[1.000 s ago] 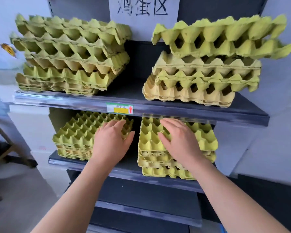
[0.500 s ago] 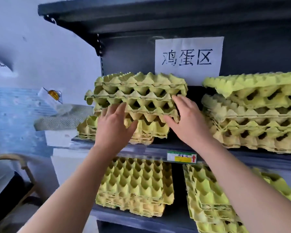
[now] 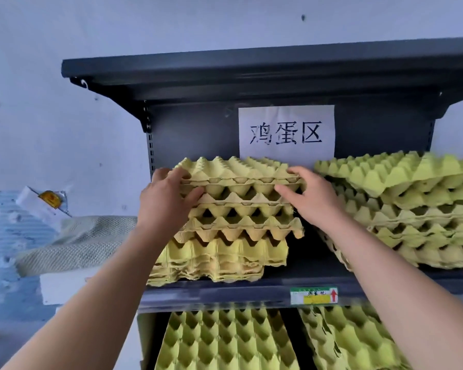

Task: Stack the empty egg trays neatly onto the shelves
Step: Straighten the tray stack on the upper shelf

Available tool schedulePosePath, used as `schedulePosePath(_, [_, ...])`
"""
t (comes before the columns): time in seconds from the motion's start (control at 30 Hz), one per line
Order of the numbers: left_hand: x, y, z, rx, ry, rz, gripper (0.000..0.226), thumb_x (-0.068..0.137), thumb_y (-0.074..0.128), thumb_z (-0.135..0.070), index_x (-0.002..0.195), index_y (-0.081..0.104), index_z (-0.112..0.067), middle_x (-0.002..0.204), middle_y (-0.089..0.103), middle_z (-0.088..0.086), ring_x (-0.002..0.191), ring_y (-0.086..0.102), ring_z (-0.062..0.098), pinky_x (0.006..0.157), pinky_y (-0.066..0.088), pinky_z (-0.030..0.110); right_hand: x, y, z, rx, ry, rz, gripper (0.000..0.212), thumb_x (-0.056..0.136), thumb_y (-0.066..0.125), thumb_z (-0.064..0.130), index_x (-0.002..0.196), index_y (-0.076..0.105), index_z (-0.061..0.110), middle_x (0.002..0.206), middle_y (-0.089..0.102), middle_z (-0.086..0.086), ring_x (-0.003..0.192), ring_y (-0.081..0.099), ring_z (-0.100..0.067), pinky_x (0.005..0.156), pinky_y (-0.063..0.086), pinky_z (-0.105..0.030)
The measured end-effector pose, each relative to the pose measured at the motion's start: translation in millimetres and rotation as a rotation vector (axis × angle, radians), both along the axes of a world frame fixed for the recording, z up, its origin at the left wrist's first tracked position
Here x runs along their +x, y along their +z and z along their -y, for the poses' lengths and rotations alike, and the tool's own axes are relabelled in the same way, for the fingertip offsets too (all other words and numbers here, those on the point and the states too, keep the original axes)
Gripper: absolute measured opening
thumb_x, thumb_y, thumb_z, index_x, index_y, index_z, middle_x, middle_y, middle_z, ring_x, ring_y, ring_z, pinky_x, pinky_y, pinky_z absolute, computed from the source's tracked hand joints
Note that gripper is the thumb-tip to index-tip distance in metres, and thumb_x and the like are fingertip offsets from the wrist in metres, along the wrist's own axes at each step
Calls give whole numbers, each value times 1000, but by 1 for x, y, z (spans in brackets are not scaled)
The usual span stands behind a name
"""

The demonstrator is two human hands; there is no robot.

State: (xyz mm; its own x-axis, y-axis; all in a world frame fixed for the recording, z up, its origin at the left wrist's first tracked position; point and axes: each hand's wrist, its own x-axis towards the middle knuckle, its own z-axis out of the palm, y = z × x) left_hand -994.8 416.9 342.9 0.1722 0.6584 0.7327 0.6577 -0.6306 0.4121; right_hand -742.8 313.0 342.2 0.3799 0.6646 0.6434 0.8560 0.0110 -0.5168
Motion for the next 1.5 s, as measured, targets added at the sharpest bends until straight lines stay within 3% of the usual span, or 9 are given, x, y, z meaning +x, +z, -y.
schedulePosePath(0.2, [-11,8,-9,76,-8,116,38,88,68,-40,118,61,-18,133,51,3,96,61,31,87,45,38,-12,7,-8,112,21,38,48,86,63,46,128,53,25,124,59,3,69,52,-11,74,45,-28])
schedulePosePath(0.43, [-19,-14,-9,11,34,-48,58,78,63,-64,120,50,-27,131,42,3,97,59,32,88,51,47,-14,-7,-10,-27,-52,169,54,86,58,54,133,49,28,128,54,-4,104,57,-20,82,42,-28])
schedulePosePath(0.63, [-19,-13,-8,-16,11,2,66,73,69,-65,121,56,-21,133,39,5,106,58,33,91,51,43,-12,-9,-5,14,-68,210,53,88,49,60,131,51,29,125,58,-5,98,60,-22,81,45,-32])
schedulePosePath(0.83, [-17,-15,-13,4,35,-20,55,80,56,-64,108,56,-16,133,38,9,100,58,40,86,51,48,-12,-17,-7,-17,-81,152,63,90,43,61,142,34,27,133,49,-8,106,58,-25,86,48,-38])
schedulePosePath(1.13, [-25,1,-12,113,-47,107,58,78,56,-63,109,58,-14,132,45,7,95,61,33,84,49,45,-13,5,-2,157,29,19,42,81,60,59,109,52,28,115,57,3,96,48,-9,76,37,-28])
schedulePosePath(1.23, [-22,3,-4,66,4,59,79,68,48,-78,123,52,-21,143,31,8,123,45,38,104,38,52,-18,15,6,214,49,11,38,79,62,58,104,51,32,111,56,3,95,49,-11,74,36,-28])
schedulePosePath(1.33, [-12,5,2,73,31,38,86,65,41,-83,133,45,-31,154,11,9,146,2,30,117,7,54,-23,21,15,260,39,14,38,77,65,59,100,51,32,107,56,2,90,49,-12,68,35,-26])
schedulePosePath(1.4, [-5,10,4,86,13,24,77,65,43,-83,124,50,-35,156,7,5,147,-16,21,115,-6,54,-26,23,21,286,21,55,38,75,66,59,97,51,32,104,56,2,89,49,-11,66,35,-24])
schedulePosePath(1.5, [2,20,4,58,-76,72,60,64,51,-78,101,57,-32,154,18,3,147,-8,21,116,-4,55,-28,26,32,319,-39,107,41,74,66,61,100,54,31,104,53,5,88,49,-10,64,35,-18])
